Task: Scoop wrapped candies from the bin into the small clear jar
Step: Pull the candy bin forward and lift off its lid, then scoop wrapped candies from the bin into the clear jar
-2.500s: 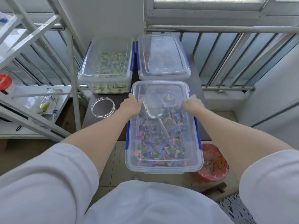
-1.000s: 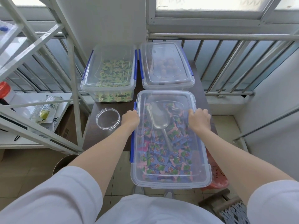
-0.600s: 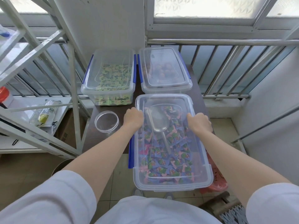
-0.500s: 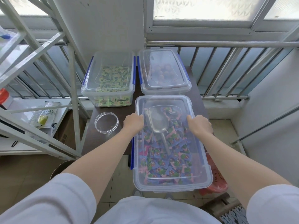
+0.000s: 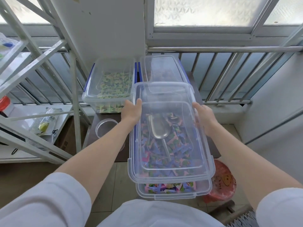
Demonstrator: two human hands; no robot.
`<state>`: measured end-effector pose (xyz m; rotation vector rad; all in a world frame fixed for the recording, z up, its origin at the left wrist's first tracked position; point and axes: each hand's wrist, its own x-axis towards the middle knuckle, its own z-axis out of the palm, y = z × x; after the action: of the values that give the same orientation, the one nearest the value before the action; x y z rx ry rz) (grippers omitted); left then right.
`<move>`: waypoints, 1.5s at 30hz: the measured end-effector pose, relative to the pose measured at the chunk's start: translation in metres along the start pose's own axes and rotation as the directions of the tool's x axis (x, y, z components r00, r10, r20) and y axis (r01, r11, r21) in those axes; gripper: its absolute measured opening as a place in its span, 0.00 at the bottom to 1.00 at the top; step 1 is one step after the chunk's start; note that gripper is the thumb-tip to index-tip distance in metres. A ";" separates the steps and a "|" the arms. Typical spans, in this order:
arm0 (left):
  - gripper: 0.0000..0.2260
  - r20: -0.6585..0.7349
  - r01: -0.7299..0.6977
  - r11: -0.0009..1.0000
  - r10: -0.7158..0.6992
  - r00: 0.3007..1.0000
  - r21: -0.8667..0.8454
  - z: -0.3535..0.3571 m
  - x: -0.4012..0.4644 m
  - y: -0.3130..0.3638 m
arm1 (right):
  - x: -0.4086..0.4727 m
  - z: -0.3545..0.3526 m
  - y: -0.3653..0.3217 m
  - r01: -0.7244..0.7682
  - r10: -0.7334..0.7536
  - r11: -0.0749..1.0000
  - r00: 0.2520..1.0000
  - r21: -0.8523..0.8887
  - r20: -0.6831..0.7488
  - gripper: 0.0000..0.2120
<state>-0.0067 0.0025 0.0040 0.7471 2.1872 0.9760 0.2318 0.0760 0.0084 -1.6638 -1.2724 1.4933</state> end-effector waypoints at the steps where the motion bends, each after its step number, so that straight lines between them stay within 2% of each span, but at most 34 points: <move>1: 0.25 -0.030 -0.005 0.999 0.003 1.000 -0.043 -0.003 0.003 0.005 | 0.001 -0.005 -0.003 -0.047 0.033 0.993 0.992 0.112 0.125 0.19; 4: 0.24 -0.159 0.008 0.982 -0.039 0.987 -0.190 -0.014 0.014 0.020 | 0.000 -0.020 -0.004 -0.129 0.073 0.987 0.884 0.091 0.462 0.12; 6: 0.22 -0.216 0.023 0.970 -0.077 0.973 -0.244 -0.022 0.022 0.022 | 0.000 -0.025 -0.002 -0.131 0.070 0.989 0.835 0.073 0.546 0.14; 8: 0.18 -0.191 -0.019 0.977 -0.023 0.981 -0.213 -0.027 0.026 0.018 | 0.003 -0.023 -0.003 -0.127 0.029 0.981 0.844 0.147 0.535 0.15; 10: 0.15 -0.160 -0.074 0.987 0.050 0.986 -0.145 -0.034 0.023 0.009 | 0.008 -0.013 -0.006 -0.143 -0.022 0.943 0.874 0.300 0.485 0.12; 13: 0.16 -0.222 -0.092 0.993 0.075 0.972 -0.067 -0.056 0.023 -0.018 | 0.023 0.010 -0.013 -0.147 -0.052 0.871 0.920 0.468 0.387 0.08; 15: 0.16 -0.286 -0.083 0.991 0.111 0.952 0.106 -0.072 0.023 -0.045 | 0.039 0.028 -0.017 -0.136 -0.054 0.825 0.947 0.549 0.315 0.08; 17: 0.18 -0.253 -0.093 0.950 0.173 0.952 0.300 -0.085 0.020 -0.071 | 0.059 0.048 -0.022 -0.156 -0.046 0.778 0.952 0.609 0.303 0.04; 20: 0.28 -0.058 -0.129 0.860 0.181 0.982 0.494 -0.089 0.009 -0.096 | 0.078 0.077 -0.027 -0.200 0.020 0.732 0.962 0.651 0.273 0.11; 22: 0.36 0.046 -0.145 0.870 0.140 0.989 0.471 -0.086 0.002 -0.103 | 0.105 0.091 -0.020 -0.162 0.038 0.727 0.980 0.667 0.197 0.26; 23: 0.38 0.070 -0.150 0.883 0.133 0.989 0.444 -0.085 0.000 -0.104 | 0.113 0.096 -0.019 -0.143 0.039 0.756 0.984 0.639 0.174 0.35; 24: 0.39 0.081 -0.158 0.892 0.136 0.987 0.424 -0.083 -0.001 -0.104 | 0.119 0.099 -0.017 -0.151 0.054 0.767 0.984 0.623 0.173 0.40; 25: 0.38 0.084 -0.164 0.899 0.141 0.986 0.407 -0.081 -0.002 -0.103 | 0.112 0.102 -0.021 -0.157 0.090 0.799 0.986 0.580 0.142 0.36; 26: 0.37 0.086 -0.168 0.908 0.145 0.986 0.383 -0.079 -0.003 -0.103 | 0.094 0.104 -0.031 -0.176 0.127 0.824 0.984 0.539 0.127 0.29; 28: 0.35 0.105 -0.177 0.928 0.150 0.983 0.329 -0.075 -0.003 -0.102 | 0.077 0.108 -0.034 -0.213 0.207 0.901 0.977 0.378 0.057 0.20; 30: 0.35 0.119 -0.172 0.932 0.141 0.983 0.319 -0.073 -0.003 -0.104 | 0.073 0.109 -0.028 -0.209 0.213 0.943 0.977 0.260 0.012 0.21; 32: 0.35 0.111 -0.162 0.932 0.132 0.985 0.325 -0.072 -0.003 -0.105 | 0.068 0.108 -0.026 -0.181 0.194 0.972 0.978 0.153 -0.076 0.26; 34: 0.35 0.100 -0.159 0.932 0.134 0.986 0.325 -0.073 -0.001 -0.106 | 0.055 0.107 -0.031 -0.111 0.095 0.992 0.963 -0.052 -0.252 0.27; 36: 0.35 0.105 -0.159 0.938 0.132 0.986 0.307 -0.074 -0.001 -0.107 | 0.041 0.110 -0.034 0.105 -0.156 0.982 0.921 -0.158 -0.358 0.22; 37: 0.37 0.119 -0.158 0.943 0.128 0.985 0.293 -0.074 -0.002 -0.108 | 0.030 0.113 -0.035 0.243 -0.299 0.951 0.884 -0.192 -0.360 0.20; 39: 0.42 0.153 -0.166 0.943 0.126 0.980 0.287 -0.075 -0.004 -0.109 | 0.011 0.125 -0.036 0.474 -0.528 0.844 0.816 -0.249 -0.236 0.16; 41: 0.44 0.149 -0.236 0.908 0.196 0.969 0.345 -0.075 -0.009 -0.109 | -0.009 0.141 -0.037 0.605 -0.623 0.735 0.781 -0.307 0.046 0.11; 43: 0.42 0.099 -0.348 0.843 0.338 0.936 0.410 -0.076 -0.012 -0.103 | -0.024 0.162 -0.036 0.649 -0.559 0.683 0.760 -0.336 0.331 0.09; 45: 0.41 0.070 -0.448 0.779 0.468 0.881 0.438 -0.079 -0.013 -0.092 | -0.035 0.182 -0.036 0.614 -0.398 0.666 0.772 -0.423 0.495 0.17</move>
<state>-0.0774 -0.0930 -0.0223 1.5492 2.3440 0.7080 0.0504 0.0255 0.0148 -1.1599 -2.3593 1.1349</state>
